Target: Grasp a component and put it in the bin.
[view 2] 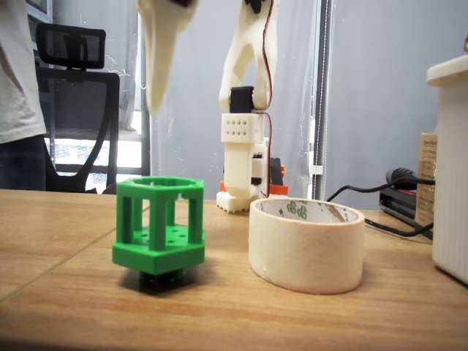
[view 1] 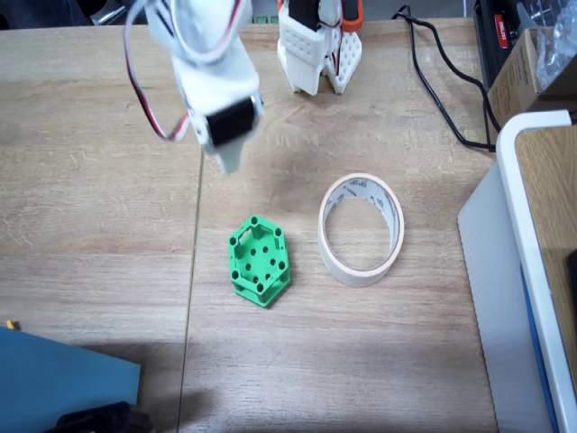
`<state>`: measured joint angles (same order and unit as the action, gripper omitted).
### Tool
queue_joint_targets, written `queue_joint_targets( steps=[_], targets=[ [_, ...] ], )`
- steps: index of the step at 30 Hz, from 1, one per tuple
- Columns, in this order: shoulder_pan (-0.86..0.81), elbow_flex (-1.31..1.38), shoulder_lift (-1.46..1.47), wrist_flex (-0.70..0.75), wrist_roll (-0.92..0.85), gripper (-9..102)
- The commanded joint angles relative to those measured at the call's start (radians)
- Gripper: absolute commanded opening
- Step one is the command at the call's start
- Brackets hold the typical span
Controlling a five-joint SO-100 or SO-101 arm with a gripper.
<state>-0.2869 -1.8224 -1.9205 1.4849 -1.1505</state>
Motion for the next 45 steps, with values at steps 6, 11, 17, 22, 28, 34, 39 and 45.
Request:
queue_joint_targets(
  steps=[6, 11, 17, 22, 28, 34, 39, 45],
  targets=[
    [0.035, 0.066, 0.048, -0.005, -0.002, 9],
    [0.029, 0.066, 0.055, -0.005, -0.008, 14],
    [0.023, 0.083, 0.055, -0.008, -0.028, 17],
    [0.023, 0.146, 0.080, -0.040, -0.158, 17],
    [0.018, 0.189, 0.178, -0.040, -0.333, 16],
    [-0.046, 0.183, 0.209, -0.044, -0.436, 16],
    [-0.077, 0.181, 0.219, -0.046, -0.443, 16],
    [-0.071, 0.196, 0.282, -0.046, -0.445, 16]
  ],
)
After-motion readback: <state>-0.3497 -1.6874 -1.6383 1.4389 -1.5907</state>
